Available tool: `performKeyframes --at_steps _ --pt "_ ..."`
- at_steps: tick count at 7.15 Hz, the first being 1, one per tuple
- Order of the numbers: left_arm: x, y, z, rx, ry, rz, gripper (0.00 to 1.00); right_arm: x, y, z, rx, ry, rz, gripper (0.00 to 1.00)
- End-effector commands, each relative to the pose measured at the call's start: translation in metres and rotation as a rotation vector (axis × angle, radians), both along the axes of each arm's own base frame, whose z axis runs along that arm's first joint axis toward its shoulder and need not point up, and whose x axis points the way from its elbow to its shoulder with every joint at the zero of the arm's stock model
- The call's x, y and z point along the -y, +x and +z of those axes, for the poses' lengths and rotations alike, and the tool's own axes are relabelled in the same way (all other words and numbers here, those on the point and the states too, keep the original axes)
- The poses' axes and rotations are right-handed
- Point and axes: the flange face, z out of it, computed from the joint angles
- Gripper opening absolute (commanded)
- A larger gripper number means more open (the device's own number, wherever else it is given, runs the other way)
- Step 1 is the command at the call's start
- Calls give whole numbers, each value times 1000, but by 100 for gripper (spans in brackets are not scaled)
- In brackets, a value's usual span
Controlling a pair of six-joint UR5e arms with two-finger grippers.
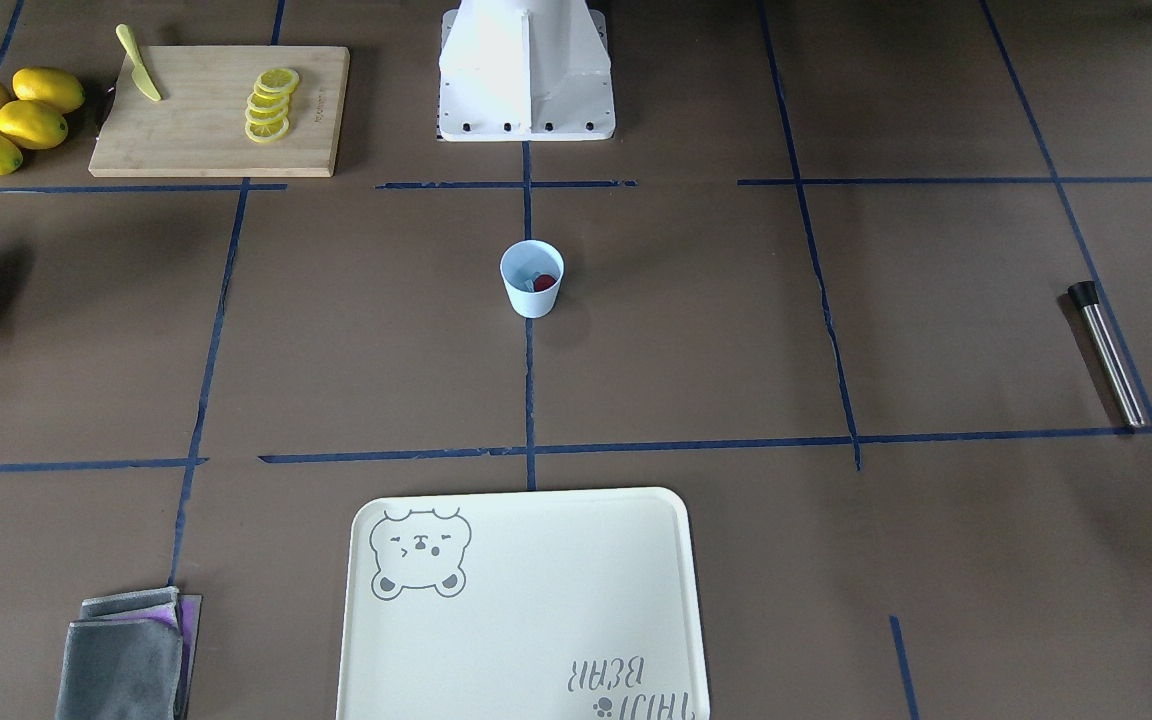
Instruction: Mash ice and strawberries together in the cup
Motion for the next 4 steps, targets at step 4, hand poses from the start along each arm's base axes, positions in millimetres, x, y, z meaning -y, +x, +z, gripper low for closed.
performKeyframes --at_steps 4 --pt "-1 -1 5 10 24 32 100 0 -2 -1 18 3 -3 100"
